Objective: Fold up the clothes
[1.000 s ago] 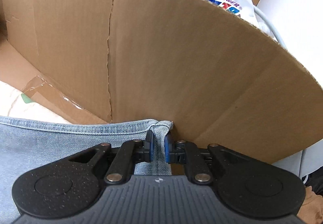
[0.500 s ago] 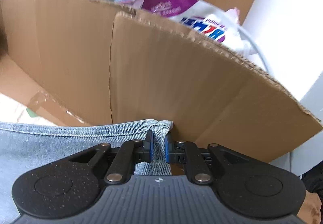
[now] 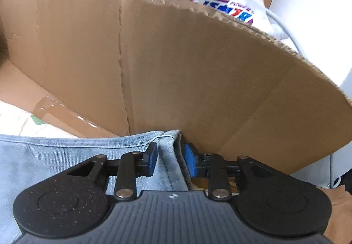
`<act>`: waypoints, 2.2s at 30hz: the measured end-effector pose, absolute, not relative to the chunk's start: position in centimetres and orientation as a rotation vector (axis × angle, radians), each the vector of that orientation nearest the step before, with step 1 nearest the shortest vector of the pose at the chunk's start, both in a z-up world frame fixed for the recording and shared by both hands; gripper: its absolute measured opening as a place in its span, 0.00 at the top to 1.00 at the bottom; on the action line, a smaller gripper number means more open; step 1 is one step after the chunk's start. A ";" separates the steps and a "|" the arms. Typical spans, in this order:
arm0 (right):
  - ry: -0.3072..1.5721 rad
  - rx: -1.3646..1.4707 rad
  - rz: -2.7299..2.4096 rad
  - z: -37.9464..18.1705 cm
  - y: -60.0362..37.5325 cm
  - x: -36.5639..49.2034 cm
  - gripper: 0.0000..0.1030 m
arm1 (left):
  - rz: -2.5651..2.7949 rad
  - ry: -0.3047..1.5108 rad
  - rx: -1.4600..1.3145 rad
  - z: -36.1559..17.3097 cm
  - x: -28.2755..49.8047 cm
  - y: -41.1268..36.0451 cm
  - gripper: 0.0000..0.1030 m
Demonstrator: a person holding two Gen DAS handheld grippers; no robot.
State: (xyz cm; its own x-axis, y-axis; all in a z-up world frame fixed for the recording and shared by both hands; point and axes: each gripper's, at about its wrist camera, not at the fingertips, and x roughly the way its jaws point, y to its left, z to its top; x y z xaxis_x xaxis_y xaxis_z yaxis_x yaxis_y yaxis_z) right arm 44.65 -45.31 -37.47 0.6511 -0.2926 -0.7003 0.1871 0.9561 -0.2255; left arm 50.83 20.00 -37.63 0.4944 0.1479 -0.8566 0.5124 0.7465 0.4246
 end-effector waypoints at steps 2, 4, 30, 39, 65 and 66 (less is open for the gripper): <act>0.809 -0.131 -0.263 -37.1 -45.3 43.5 0.61 | -0.242 1.028 0.687 -37.1 50.8 19.3 0.78; 0.808 -0.113 -0.257 -36.9 -45.5 42.0 0.60 | -0.253 1.008 0.663 -36.7 50.8 18.0 0.78; 0.829 -0.131 -0.115 -42.2 -42.7 45.2 0.73 | -0.447 0.932 0.353 -41.0 50.6 3.4 0.51; 0.889 -0.120 -0.251 -42.9 -44.9 46.5 0.71 | -0.381 0.915 0.272 -40.7 48.1 5.1 0.47; 1.132 0.162 0.077 -42.2 -40.1 31.4 0.50 | -0.099 1.076 0.158 -38.5 39.1 11.6 0.37; 1.160 0.178 0.068 -42.9 -40.3 31.0 0.48 | -0.099 1.082 0.150 -38.4 39.0 11.8 0.37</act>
